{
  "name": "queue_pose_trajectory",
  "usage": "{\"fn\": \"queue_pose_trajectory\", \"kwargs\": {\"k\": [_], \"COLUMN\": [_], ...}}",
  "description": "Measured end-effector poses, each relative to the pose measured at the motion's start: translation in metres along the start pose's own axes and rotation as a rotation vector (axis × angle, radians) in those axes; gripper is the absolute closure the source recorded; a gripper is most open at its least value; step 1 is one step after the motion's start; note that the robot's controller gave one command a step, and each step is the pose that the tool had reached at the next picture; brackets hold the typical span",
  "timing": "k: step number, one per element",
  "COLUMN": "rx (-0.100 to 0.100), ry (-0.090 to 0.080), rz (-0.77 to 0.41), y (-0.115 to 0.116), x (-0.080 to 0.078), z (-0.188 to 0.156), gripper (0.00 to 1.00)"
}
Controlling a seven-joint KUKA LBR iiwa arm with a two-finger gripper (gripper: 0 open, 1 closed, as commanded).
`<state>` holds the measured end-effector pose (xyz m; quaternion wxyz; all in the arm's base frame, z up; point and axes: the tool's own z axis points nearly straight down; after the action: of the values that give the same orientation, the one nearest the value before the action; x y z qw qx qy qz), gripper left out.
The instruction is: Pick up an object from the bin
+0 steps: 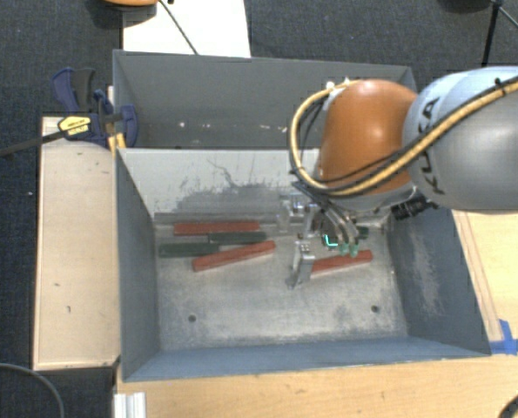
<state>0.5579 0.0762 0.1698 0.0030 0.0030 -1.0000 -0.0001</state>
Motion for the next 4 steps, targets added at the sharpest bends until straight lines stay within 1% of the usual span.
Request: {"fn": "queue_pose_trajectory", "kwargs": {"k": [1,2,3,4], "rx": [-0.001,-0.001,-0.001,-0.001], "ry": [-0.008,-0.014,-0.007,-0.007], "rz": [0.002,0.081,0.006,0.008], "y": [0.000,0.017,0.023,0.023], "x": [-0.002,-0.017,-0.022,-0.022], "z": [-0.005,0.031,0.092,0.092], "gripper": [0.00,0.00,1.00,0.00]}}
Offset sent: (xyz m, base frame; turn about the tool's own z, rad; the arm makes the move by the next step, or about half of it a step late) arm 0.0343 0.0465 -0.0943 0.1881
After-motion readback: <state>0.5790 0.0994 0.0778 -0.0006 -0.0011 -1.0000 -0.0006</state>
